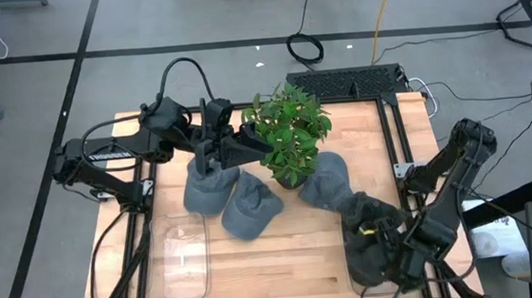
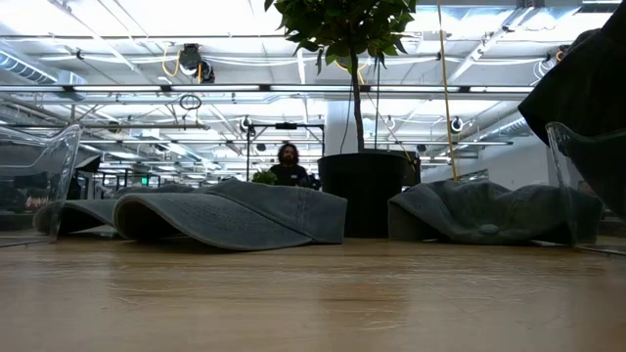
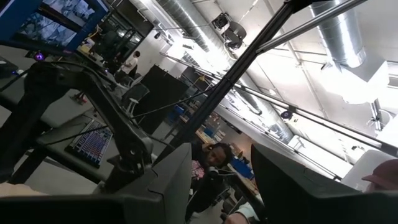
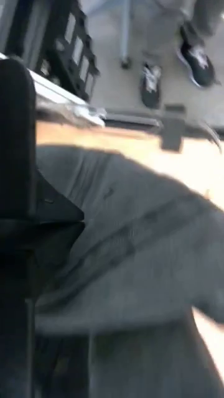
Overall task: Pick & Place hat
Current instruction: Put the black cap into the right transparent bin, then put the right blue cap into the left transparent bin
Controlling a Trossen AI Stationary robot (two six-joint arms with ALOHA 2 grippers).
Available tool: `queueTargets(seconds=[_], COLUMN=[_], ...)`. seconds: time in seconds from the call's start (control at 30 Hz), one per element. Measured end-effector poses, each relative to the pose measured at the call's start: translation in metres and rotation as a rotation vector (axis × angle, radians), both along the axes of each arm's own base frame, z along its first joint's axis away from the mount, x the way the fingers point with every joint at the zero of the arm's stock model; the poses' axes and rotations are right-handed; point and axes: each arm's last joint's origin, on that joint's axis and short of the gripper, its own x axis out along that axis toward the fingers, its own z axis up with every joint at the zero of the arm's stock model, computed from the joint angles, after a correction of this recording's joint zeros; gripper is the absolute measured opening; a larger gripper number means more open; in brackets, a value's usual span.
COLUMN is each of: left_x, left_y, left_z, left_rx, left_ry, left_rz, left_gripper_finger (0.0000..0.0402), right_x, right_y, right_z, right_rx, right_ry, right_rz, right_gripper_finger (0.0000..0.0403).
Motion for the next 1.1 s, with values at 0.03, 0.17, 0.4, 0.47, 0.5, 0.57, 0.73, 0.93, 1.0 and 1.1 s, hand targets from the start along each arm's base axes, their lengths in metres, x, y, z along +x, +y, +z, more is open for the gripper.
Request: queueTargets(seconds=[0.03, 0.17, 0.4, 0.47, 0.5, 0.57, 0.73, 0.93, 1.0, 1.1], left_x=[0.000, 0.000, 0.000, 0.000, 0.000, 0.000, 0.000, -0.001, -0.001, -0.001], left_y=[0.000, 0.000, 0.000, 0.000, 0.000, -0.001, -0.002, -0.003, -0.004, -0.003], left_z=[0.000, 0.000, 0.000, 0.000, 0.000, 0.000, 0.000, 0.000, 0.000, 0.000], left_rx=[0.000, 0.002, 0.002, -0.001, -0.001, -0.004, -0.032, -0.014, 0.004, 0.042], left_ry=[0.000, -0.001, -0.001, 0.001, 0.001, 0.002, 0.016, 0.020, 0.013, -0.007], left_rz=[0.000, 0.001, 0.000, -0.001, -0.001, -0.005, -0.026, -0.092, -0.090, -0.076], left_gripper_finger=[0.0175, 0.0175, 0.0175, 0.0175, 0.0175, 0.0175, 0.0175, 0.0175, 0.0175, 0.0175], right_x=[0.000, 0.000, 0.005, 0.005, 0.005, 0.004, -0.005, -0.021, -0.028, -0.038], right_y=[-0.004, -0.019, -0.034, -0.035, -0.036, -0.035, -0.042, -0.069, -0.084, -0.103], right_z=[0.003, 0.009, 0.005, 0.001, 0.000, 0.003, 0.042, 0.091, 0.101, 0.112], right_rx=[-0.013, -0.060, -0.177, -0.182, -0.182, -0.157, 0.014, 0.089, 0.090, 0.137], right_ry=[-0.014, -0.036, -0.059, -0.039, -0.033, -0.025, -0.080, -0.296, -0.369, -0.429], right_rz=[-0.014, -0.043, -0.023, -0.024, -0.025, -0.023, -0.102, -0.204, -0.250, -0.301], right_gripper_finger=[0.0000, 0.0000, 0.0000, 0.0000, 0.0000, 0.0000, 0.0000, 0.0000, 0.0000, 0.0000])
